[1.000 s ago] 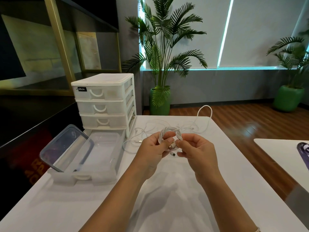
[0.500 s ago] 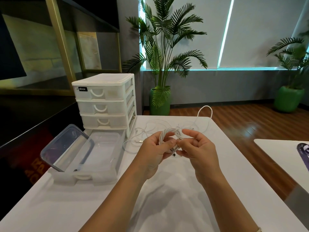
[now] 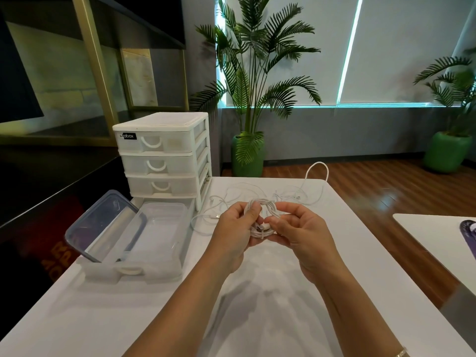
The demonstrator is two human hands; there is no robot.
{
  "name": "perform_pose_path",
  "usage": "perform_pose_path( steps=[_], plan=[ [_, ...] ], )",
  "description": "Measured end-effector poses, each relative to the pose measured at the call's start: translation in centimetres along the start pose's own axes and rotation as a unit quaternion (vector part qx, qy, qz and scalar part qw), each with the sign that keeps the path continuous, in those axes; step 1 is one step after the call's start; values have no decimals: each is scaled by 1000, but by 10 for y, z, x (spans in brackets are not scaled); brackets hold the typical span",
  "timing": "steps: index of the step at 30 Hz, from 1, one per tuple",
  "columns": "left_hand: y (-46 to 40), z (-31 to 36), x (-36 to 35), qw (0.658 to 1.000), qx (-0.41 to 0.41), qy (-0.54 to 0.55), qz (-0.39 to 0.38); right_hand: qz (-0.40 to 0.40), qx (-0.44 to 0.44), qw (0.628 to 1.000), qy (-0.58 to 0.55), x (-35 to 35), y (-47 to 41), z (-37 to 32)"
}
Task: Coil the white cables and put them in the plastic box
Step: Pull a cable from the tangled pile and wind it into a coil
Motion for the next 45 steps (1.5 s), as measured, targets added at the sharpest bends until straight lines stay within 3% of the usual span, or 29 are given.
perform_pose_path(
  steps=[13, 23, 26, 32, 37, 45],
  plan=[
    [2, 2, 2, 995, -17, -85, 42, -19, -15, 992, 123, -1, -1, 2],
    [4, 1, 0, 977, -64, -198, 53, -44, -27, 991, 121, -2, -1, 6],
    [3, 2, 2, 978, -46, -200, 29, -13, -19, 993, 112, -2, -2, 9],
    [8, 6, 8, 985, -4, -148, -88, 37, -7, 996, 75, -1, -2, 9],
    [6, 14, 18, 997, -5, -83, 1, 10, -29, 999, 12, -6, -3, 8],
    [8, 46, 82, 980, -25, -130, 151, 15, -58, 998, 17, -10, -5, 11]
  ],
)
Point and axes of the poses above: each hand's wrist, its own y-axis away from the middle knuckle, its own x-axis out of the back of the hand, z = x × y, the point moved 2 cm from there along -y, towards the middle knuckle, and after that the axes turned 15 degrees about -z, right-handed, at the moved point
